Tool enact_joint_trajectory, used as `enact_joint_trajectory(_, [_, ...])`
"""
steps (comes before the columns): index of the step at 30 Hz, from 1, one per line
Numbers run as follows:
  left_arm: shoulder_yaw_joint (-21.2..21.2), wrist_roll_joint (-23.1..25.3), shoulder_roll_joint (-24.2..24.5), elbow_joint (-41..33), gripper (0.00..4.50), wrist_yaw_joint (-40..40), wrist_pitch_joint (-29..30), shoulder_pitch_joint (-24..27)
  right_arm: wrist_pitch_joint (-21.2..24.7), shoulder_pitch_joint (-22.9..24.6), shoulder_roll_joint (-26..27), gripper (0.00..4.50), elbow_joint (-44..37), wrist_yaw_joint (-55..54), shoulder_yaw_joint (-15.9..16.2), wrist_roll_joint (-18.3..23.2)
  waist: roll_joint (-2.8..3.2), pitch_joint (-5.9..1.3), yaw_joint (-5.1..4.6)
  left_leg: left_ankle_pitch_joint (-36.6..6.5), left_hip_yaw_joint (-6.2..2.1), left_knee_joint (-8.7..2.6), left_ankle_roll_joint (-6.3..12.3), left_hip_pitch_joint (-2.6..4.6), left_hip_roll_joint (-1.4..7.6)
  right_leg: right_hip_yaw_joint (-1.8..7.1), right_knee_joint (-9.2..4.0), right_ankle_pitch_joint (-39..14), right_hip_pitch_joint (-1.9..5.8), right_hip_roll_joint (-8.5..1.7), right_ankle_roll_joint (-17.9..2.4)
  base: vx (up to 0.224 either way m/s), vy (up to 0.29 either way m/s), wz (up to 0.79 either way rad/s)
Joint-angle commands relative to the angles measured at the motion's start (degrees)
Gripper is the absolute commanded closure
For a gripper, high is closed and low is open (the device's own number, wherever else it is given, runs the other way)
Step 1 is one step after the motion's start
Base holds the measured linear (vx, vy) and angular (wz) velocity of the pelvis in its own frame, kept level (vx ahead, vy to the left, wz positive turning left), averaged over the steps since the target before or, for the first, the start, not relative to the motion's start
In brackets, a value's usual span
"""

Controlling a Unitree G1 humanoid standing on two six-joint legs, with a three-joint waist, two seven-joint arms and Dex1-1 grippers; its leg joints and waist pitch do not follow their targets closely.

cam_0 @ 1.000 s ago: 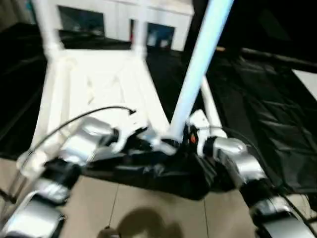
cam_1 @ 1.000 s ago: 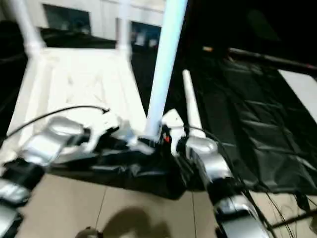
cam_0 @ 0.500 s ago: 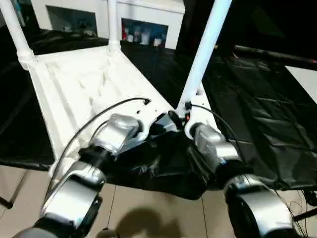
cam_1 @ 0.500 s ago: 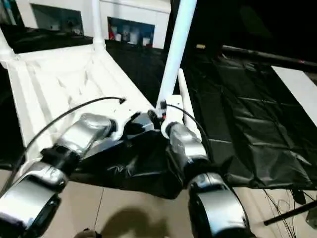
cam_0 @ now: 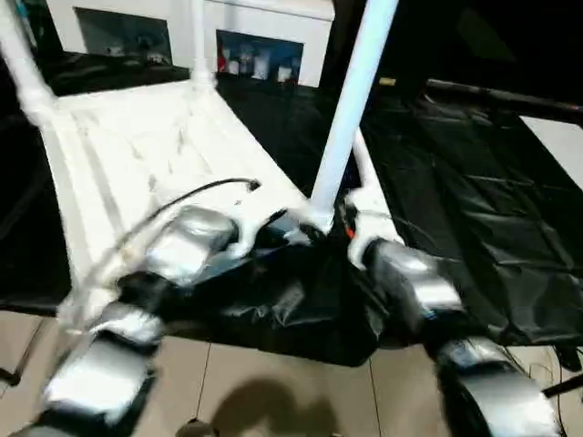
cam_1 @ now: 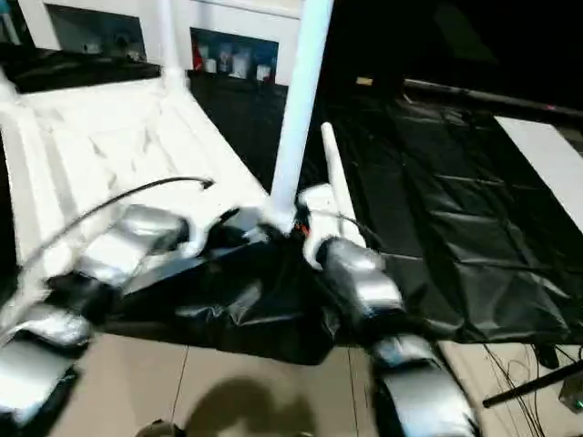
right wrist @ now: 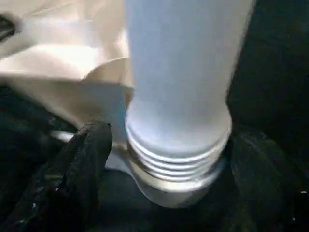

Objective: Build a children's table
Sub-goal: Rotate leg to tighten

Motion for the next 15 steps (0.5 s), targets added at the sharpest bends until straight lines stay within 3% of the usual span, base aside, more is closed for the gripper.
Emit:
enact_joint_trajectory(1, [-2.9,-1.5,0.3,-3.6,4.50,-5.7,-0.6,0.8,0.2,0.7,-1.5,0.63,-3.4,3.9,1.0,0.1,1.24,-4.40,0.32,-7.2,-0.07,-3.09,2.16,1.15,1.32,3.48,-3.52,1.4,3.21,-5.08,-12.8,0.000,0.000,0.00])
enact_joint_trajectory(4, [-5.7,-3.0,6.2,-8.5,4.50,-15.6,-3.2,3.9,2.5,4.2,-5.7,0.63,-10.2,13.8,3.2,1.9,1.56,-4.27,0.98,-9.4,-0.03,-3.21,1.42,1.54,1.43,3.53,-3.71,-0.7,2.90,-4.83,-12.2,0.000,0.000,0.00])
enact_joint_trajectory(6, [-6.4,-3.9,8.6,-10.2,4.50,-20.1,-3.0,5.3,2.7,5.4,-7.3,0.63,-12.4,17.9,4.9,2.2,1.46,-3.98,1.07,-11.5,0.18,-3.42,0.91,1.75,1.46,3.60,-4.05,-2.9,2.45,-4.78,-12.1,0.000,0.000,0.00])
enact_joint_trajectory(9, [-6.5,-4.5,10.2,-12.6,4.50,-22.7,-1.7,6.3,2.4,6.4,-8.7,0.63,-14.3,20.8,6.7,1.5,1.35,-3.88,1.35,-13.6,0.00,-3.69,-0.42,1.71,1.53,3.57,-4.34,-7.5,2.53,-5.00,-11.3,0.000,0.000,0.00])
enact_joint_trajectory(11, [-6.4,-4.6,10.9,-14.0,4.50,-23.3,-0.7,6.8,1.7,6.9,-9.7,0.63,-15.3,22.5,8.1,0.0,1.55,-3.63,1.52,-15.3,0.00,-3.81,-1.01,2.00,1.55,3.62,-4.72,-10.7,2.16,-5.08,-10.7,0.000,0.000,0.00])
enact_joint_trajectory(13, [-6.4,-4.7,11.3,-14.7,4.50,-23.1,-0.4,7.0,1.3,7.3,-10.6,0.63,-15.9,23.8,9.2,-1.3,1.09,-3.53,1.71,-15.7,-0.09,-3.83,-1.27,1.71,1.48,3.72,-5.12,-14.8,2.35,-5.39,-9.5,0.000,0.000,0.00])
enact_joint_trajectory(15, [-6.3,-4.8,11.4,-15.0,4.50,-22.9,-0.2,7.1,1.7,7.5,-10.9,0.63,-16.5,24.3,9.6,-1.5,1.00,-3.56,1.86,-15.2,-0.18,-3.84,-1.31,1.59,1.49,3.70,-5.20,-16.0,2.38,-5.41,-8.7,0.000,0.000,0.00])
